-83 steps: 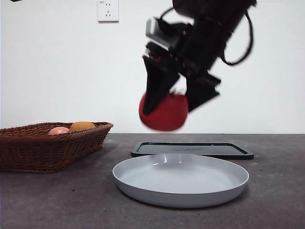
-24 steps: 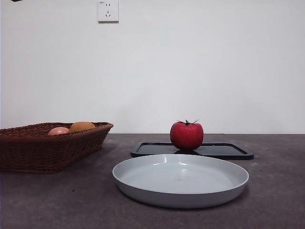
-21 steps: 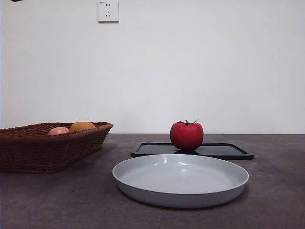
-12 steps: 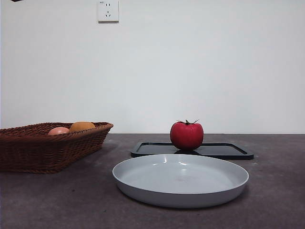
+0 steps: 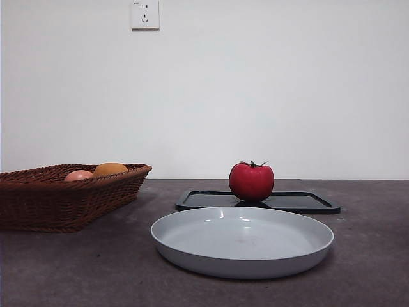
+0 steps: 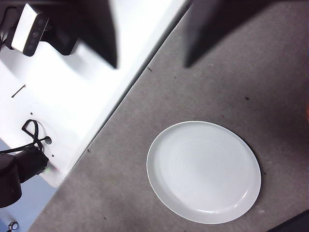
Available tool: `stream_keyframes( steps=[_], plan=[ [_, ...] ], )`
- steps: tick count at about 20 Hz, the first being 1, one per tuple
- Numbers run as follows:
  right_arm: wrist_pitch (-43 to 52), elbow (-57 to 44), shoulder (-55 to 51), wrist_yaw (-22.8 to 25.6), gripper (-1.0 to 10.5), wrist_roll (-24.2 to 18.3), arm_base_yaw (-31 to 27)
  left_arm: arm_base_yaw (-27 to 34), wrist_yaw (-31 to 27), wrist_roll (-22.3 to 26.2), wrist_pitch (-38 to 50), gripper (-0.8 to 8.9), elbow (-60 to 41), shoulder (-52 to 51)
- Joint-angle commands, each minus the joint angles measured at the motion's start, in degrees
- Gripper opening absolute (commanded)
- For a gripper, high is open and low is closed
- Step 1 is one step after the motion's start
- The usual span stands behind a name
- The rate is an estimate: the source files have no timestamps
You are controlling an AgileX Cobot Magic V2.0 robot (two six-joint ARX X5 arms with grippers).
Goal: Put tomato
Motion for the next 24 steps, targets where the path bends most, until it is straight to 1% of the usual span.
stream_keyframes(
  steps=[1,21,23,24],
  plan=[
    [0.55,0.37,0.22,-0.24,0.1,0.59,0.35,-0.31,0.15,0.66,0.42,0.09,1.20,0.33],
    [1.07,0.37,0.22,0.07,0.1,0.57,0.35,-0.31,0.17,0.66,0.44,0.09,1.20,0.33],
    [1.05,0.37,0.22,0.07,0.1,0.57,0.35,-0.31,0.09,-0.42,0.55,0.09,1.20,0.20],
    [1.07,0.37,0.22,0.07,0.1,0.57,0.35,-0.09,0.02,-0.13,0.96,0.09,1.20,-0.42]
  ],
)
